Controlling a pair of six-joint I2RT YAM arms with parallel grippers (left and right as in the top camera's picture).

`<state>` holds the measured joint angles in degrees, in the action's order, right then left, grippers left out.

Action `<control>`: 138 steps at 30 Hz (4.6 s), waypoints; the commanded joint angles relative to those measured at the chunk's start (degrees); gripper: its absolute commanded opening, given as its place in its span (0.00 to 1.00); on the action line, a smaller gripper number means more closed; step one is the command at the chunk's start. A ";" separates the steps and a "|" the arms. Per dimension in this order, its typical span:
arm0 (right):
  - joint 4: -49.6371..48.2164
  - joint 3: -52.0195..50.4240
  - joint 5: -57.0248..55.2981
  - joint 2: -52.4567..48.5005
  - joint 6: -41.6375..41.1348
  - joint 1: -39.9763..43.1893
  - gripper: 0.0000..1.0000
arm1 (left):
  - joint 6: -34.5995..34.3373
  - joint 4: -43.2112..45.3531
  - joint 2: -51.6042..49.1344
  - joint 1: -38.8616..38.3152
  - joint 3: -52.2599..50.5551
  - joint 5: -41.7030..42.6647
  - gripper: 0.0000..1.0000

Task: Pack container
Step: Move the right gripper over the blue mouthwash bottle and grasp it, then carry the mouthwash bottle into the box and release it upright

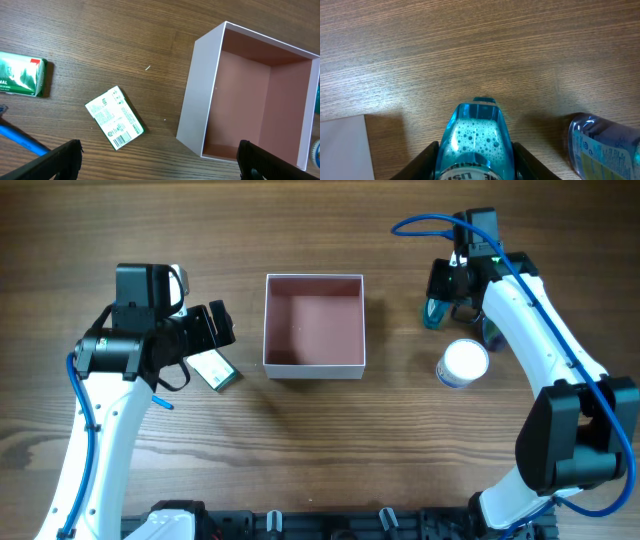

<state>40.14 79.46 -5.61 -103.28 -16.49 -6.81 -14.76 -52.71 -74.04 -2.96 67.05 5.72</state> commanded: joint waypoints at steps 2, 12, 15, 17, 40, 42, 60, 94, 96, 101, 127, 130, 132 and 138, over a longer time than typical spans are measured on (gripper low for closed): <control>-0.04 1.62 -0.85 -0.94 -0.17 -0.09 0.39 | -0.72 0.15 -0.28 -0.26 1.07 0.87 1.00; -0.04 1.64 -0.85 -0.87 -0.17 -0.09 0.06 | -0.72 0.15 -0.28 -0.26 1.07 0.87 1.00; -0.04 1.66 -0.87 -0.61 -0.11 -0.09 0.04 | -0.72 0.15 -0.28 -0.26 1.07 0.85 1.00; -0.02 1.66 -0.87 0.07 -0.02 -0.11 0.04 | -0.72 0.15 -0.28 -0.26 1.07 0.85 1.00; 11.82 23.45 -12.55 10.27 -15.89 -27.19 0.04 | -0.74 0.13 -0.28 -0.26 1.07 0.87 1.00; 10.51 23.45 -11.93 8.37 -17.20 -29.75 0.04 | -0.74 0.15 -0.28 -0.26 1.07 0.87 1.00; 10.03 23.82 -7.37 -7.13 -22.51 -33.86 0.05 | -0.74 0.13 -0.28 -0.26 1.07 0.87 1.00; 5.55 23.82 -4.81 -16.76 -17.62 -29.66 0.04 | -0.74 0.09 -0.28 -0.26 1.05 0.87 1.00; 5.29 23.82 -4.83 -17.20 -16.37 -29.66 0.04 | -0.74 0.11 -0.28 -0.26 1.07 0.87 1.00; 5.01 23.82 -4.83 -17.40 -16.26 -29.66 0.09 | -0.74 0.11 -0.28 -0.26 1.05 0.87 1.00; 8.20 23.82 -2.91 -14.93 -13.51 -30.34 0.83 | -0.74 0.13 -0.28 -0.26 1.05 0.87 1.00; 10.38 23.82 -2.93 -11.85 -13.46 -30.34 0.84 | -0.72 0.13 -0.28 -0.26 1.07 0.87 1.00; 13.14 23.82 -3.41 -9.09 -13.46 -30.34 0.87 | -0.72 0.13 -0.28 -0.26 1.05 0.87 1.00; 18.73 23.82 -4.07 -0.17 -11.26 -30.23 0.91 | -0.72 0.11 -0.28 -0.26 1.07 0.87 1.00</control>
<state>57.41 102.26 -9.02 -111.07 -30.04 -36.88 -14.76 -52.71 -74.04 -2.96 67.05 5.89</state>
